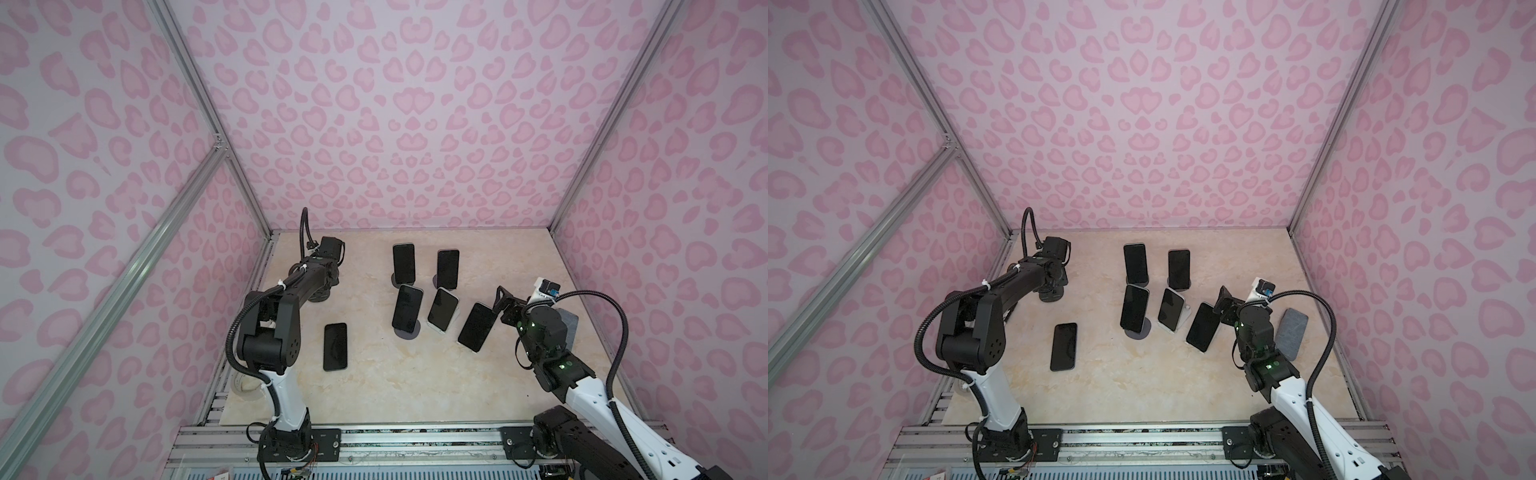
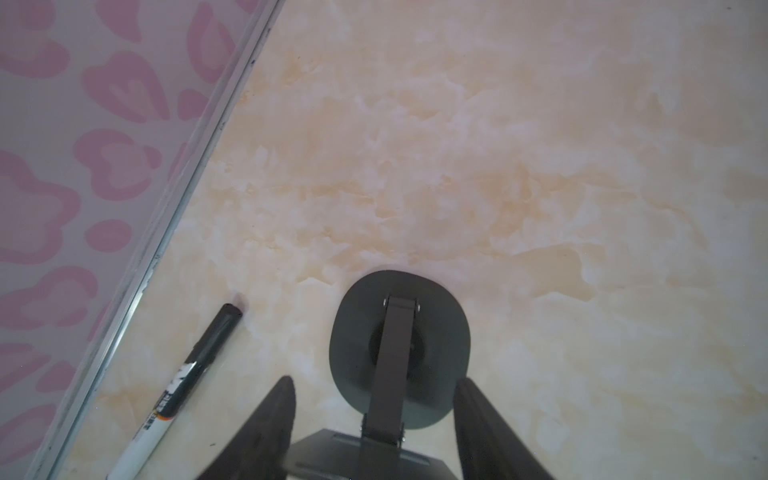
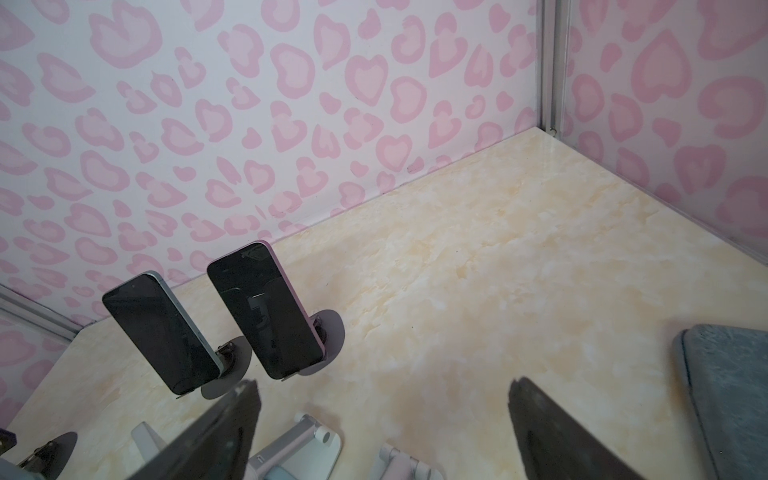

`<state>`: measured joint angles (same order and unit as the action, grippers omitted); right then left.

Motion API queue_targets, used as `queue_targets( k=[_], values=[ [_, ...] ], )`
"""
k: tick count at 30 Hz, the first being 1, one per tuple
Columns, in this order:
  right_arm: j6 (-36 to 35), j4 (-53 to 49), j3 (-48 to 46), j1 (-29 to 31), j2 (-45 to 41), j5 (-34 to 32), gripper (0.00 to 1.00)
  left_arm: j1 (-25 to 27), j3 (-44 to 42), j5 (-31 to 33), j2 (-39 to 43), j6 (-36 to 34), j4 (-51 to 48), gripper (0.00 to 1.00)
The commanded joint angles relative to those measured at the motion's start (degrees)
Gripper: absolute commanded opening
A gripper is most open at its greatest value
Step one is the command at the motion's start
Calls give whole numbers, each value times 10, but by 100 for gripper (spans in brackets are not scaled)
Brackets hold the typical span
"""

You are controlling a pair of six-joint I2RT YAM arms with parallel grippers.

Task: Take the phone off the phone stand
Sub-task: 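Reach the left gripper to the silver-edged phone on the middle stand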

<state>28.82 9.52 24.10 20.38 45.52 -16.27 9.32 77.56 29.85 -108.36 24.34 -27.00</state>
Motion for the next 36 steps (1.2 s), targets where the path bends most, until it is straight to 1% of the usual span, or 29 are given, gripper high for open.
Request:
queue_targets(
  k=[1, 4, 7, 9, 10, 12, 15, 17, 19, 21, 24, 27, 28, 30, 31, 34, 36],
  values=[
    [-3, 12, 3, 1, 2, 1, 96, -5, -20, 26, 12, 20, 3, 53],
    [-4, 10, 3, 2, 3, -2, 95, -8, -34, 50, 16, 43, -4, 53],
    [-4, 10, 2, 2, 2, -4, 95, -11, -38, 49, 19, 48, -7, 54],
    [-5, 10, 3, 2, 2, -3, 95, -14, -35, 41, 15, 51, -15, 56],
    [-5, 11, 3, 2, 2, -3, 95, -15, -33, 37, 13, 53, -18, 59],
    [-6, 9, 3, 3, 1, -4, 95, -16, -29, 32, 10, 56, -25, 70],
    [-6, 8, 3, 3, -2, -5, 96, -17, -32, 28, 14, 62, -25, 79],
    [-4, 8, 3, 3, -2, -8, 96, -16, -33, 17, 25, 61, -26, 82],
    [-2, 12, 0, 3, 3, -9, 96, -10, -38, 3, 60, 64, -31, 83],
    [-2, 11, 3, 3, 11, -7, 96, 7, -52, 20, 111, 55, -29, 86],
    [-3, 8, 7, 3, 12, -3, 96, 29, -64, 17, 191, 41, -37, 88],
    [-8, -12, 16, 3, -5, -15, 96, 55, -94, -20, 277, 16, -21, 88],
    [-9, -21, 19, 3, -18, -18, 96, 69, -112, -48, 308, 5, -9, 87],
    [-8, -12, 9, 3, -38, -17, 97, 107, -150, -107, 356, -24, 20, 88],
    [-7, -5, 2, 3, -47, -21, 97, 131, -167, -122, 376, -32, 28, 87],
    [-15, -5, 0, 3, -49, -38, 97, 197, -196, -148, 402, -9, 25, 88],
    [-22, -3, 0, 3, -43, -42, 98, 245, -198, -135, 403, -3, 5, 89]
  ],
)
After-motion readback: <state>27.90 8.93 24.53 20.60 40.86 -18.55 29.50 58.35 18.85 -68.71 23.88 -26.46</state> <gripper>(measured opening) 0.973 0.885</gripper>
